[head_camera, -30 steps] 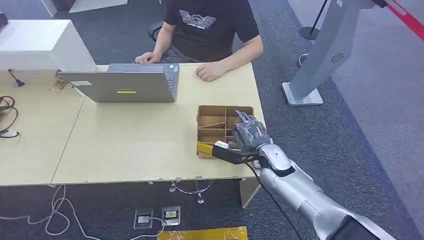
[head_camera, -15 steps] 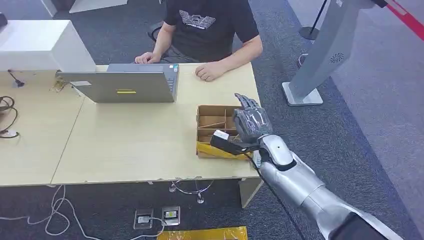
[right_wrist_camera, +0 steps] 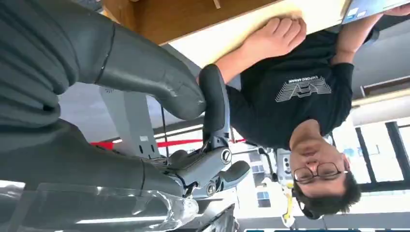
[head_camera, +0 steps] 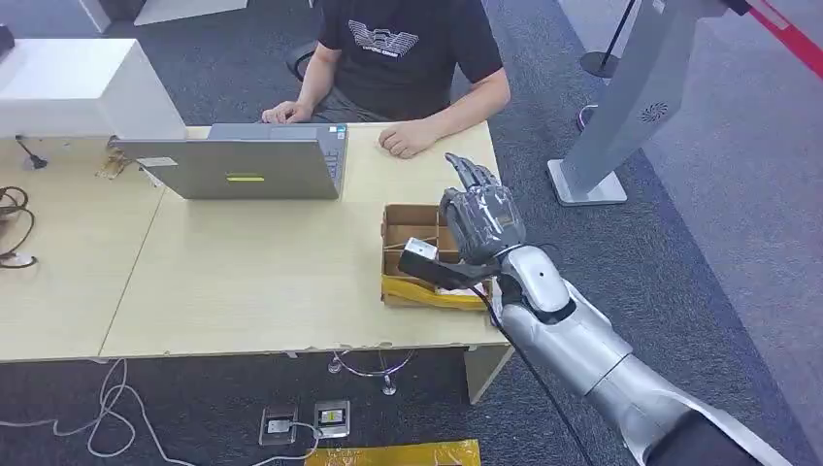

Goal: Pass the card to the sensor for recognition and then transmit it.

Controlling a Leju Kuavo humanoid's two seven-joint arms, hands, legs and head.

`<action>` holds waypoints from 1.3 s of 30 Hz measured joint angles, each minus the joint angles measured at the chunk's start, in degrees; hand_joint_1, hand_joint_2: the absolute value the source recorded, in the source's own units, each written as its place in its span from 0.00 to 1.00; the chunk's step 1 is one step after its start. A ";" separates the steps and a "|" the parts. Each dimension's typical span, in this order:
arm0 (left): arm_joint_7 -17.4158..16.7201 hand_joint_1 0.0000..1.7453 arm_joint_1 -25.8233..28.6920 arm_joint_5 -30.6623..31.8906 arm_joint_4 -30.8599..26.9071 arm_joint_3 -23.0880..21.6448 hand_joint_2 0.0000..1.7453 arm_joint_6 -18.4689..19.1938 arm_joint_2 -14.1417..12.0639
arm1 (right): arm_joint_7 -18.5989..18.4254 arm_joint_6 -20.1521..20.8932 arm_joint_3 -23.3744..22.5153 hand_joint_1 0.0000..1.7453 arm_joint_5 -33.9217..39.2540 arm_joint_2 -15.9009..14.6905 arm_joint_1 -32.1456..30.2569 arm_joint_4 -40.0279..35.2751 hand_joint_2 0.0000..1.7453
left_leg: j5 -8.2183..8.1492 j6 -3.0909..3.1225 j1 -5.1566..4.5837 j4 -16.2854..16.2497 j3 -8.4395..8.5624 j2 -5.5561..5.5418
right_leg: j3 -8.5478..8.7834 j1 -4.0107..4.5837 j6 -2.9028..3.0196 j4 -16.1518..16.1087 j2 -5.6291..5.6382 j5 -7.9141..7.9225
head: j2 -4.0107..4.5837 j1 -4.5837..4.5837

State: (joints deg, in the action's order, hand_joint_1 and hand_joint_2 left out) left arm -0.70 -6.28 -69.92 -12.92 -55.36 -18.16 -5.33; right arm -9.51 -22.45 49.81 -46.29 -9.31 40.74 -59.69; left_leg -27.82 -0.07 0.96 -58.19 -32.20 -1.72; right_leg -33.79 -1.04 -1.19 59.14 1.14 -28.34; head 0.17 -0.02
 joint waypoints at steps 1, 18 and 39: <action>0.00 0.00 0.00 0.00 0.00 0.00 0.00 0.00 0.00 | 0.00 0.24 0.00 0.00 0.09 0.00 0.00 -0.15 1.00 | 0.00 0.00 0.00 0.00 0.00 0.00 | 0.00 0.00 0.00 0.00 0.00 0.00 | 0.00 0.00; 0.00 0.00 0.00 0.07 0.00 0.00 0.00 0.04 0.00 | -2.47 7.19 0.00 0.00 -0.02 -0.83 -0.51 -0.79 1.00 | 0.00 0.00 0.00 0.00 0.00 0.00 | 0.00 0.00 0.00 0.00 0.00 0.00 | 0.00 -0.02; 0.00 0.00 0.00 0.11 0.00 -0.04 0.00 0.70 -0.02 | -7.76 18.91 -0.57 0.00 -2.73 -5.57 -0.04 -6.95 1.00 | 0.00 0.00 0.00 0.00 0.00 0.00 | -0.01 0.00 0.00 0.00 0.00 0.00 | 0.00 -0.02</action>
State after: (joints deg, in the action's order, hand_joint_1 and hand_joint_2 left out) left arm -0.70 -6.27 -69.81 -12.92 -55.41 -17.47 -5.35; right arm -17.27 -3.54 49.24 -49.02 -14.88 40.69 -66.64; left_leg -27.82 -0.07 0.95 -58.19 -32.20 -1.72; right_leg -33.80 -1.04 -1.19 59.14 1.14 -28.34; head 0.18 -0.04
